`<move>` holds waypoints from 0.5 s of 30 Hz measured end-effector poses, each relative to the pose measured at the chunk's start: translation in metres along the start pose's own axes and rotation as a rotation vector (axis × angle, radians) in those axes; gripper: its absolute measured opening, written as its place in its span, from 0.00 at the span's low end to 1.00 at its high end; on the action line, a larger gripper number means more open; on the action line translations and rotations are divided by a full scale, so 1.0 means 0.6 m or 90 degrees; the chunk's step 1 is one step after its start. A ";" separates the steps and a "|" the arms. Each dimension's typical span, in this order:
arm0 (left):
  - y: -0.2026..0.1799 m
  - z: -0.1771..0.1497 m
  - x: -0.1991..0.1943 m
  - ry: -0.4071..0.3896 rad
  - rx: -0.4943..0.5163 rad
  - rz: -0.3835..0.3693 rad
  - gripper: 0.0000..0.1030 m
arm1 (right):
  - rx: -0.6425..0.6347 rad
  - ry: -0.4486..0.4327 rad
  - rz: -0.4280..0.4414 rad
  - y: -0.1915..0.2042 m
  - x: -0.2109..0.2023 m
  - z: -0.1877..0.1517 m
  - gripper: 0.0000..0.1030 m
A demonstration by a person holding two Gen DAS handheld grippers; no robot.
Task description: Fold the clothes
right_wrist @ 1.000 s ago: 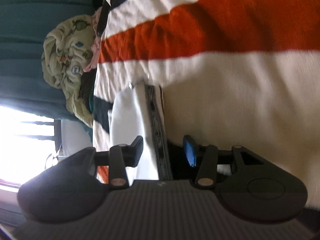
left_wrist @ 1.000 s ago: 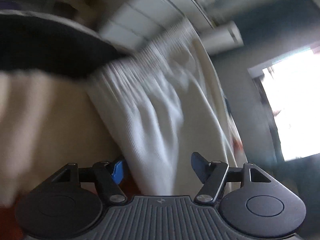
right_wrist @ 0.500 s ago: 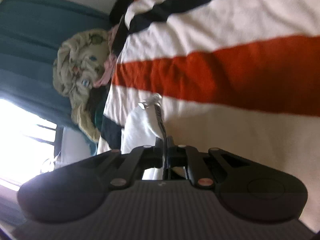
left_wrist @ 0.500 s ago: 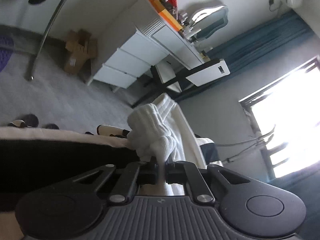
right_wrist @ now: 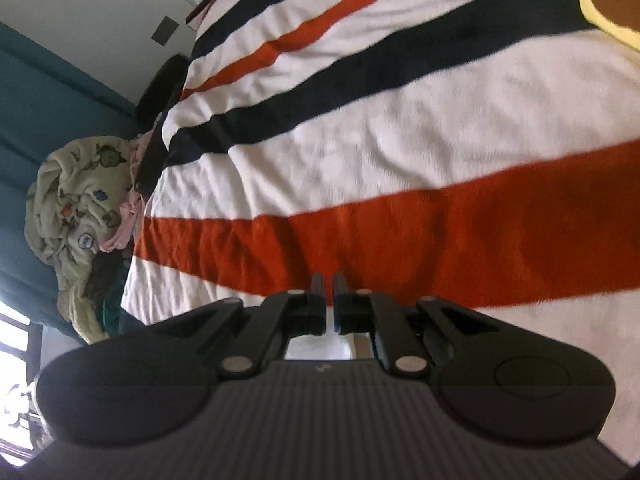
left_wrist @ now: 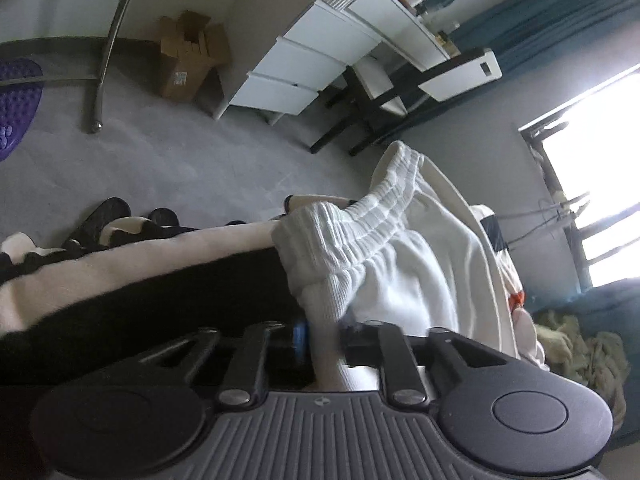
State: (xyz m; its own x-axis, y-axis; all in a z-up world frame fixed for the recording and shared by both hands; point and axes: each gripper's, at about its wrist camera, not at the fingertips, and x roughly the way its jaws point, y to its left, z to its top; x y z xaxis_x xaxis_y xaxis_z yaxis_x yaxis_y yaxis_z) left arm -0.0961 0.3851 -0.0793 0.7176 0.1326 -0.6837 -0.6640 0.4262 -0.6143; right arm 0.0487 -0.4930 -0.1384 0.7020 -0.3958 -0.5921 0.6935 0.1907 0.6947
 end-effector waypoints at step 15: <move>-0.290 -0.122 -0.074 -0.123 0.394 -0.032 0.79 | -0.410 0.053 0.123 0.155 -0.035 -0.106 0.09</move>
State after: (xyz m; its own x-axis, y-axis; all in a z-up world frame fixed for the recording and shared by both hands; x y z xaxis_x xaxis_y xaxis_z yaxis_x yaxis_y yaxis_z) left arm -0.0278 0.2393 0.0289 0.8079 0.2323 -0.5416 -0.4261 0.8651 -0.2646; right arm 0.1089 -0.4099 -0.0873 0.8150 -0.2362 -0.5292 0.4952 0.7580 0.4244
